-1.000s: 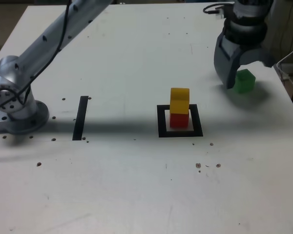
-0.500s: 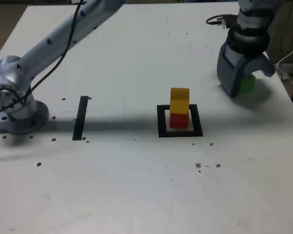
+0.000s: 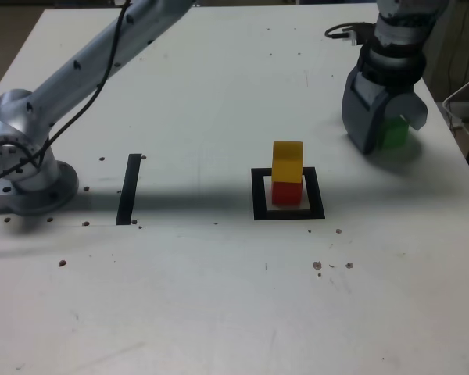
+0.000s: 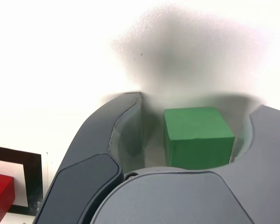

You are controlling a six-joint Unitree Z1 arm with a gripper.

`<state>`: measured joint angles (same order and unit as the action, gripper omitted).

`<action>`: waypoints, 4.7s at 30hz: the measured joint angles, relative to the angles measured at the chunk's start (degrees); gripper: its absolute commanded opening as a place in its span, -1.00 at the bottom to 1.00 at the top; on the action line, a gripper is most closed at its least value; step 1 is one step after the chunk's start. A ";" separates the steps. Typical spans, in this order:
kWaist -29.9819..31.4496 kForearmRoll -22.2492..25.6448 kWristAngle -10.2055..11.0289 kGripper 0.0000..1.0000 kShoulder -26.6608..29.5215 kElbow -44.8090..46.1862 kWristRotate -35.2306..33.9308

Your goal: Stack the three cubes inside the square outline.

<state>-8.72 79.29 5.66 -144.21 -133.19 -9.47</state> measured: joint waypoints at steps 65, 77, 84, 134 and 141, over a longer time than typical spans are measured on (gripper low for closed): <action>9.26 0.90 0.67 -0.44 34.89 37.28 12.62; 12.15 -6.97 0.26 -0.44 37.12 44.31 7.85; 12.92 -7.93 0.06 -0.44 37.34 44.76 7.19; 14.34 -8.95 1.69 0.28 36.04 45.12 4.29; 14.34 -8.91 1.25 0.63 36.46 45.78 4.29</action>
<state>5.62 70.38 6.91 -107.75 -87.41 -5.18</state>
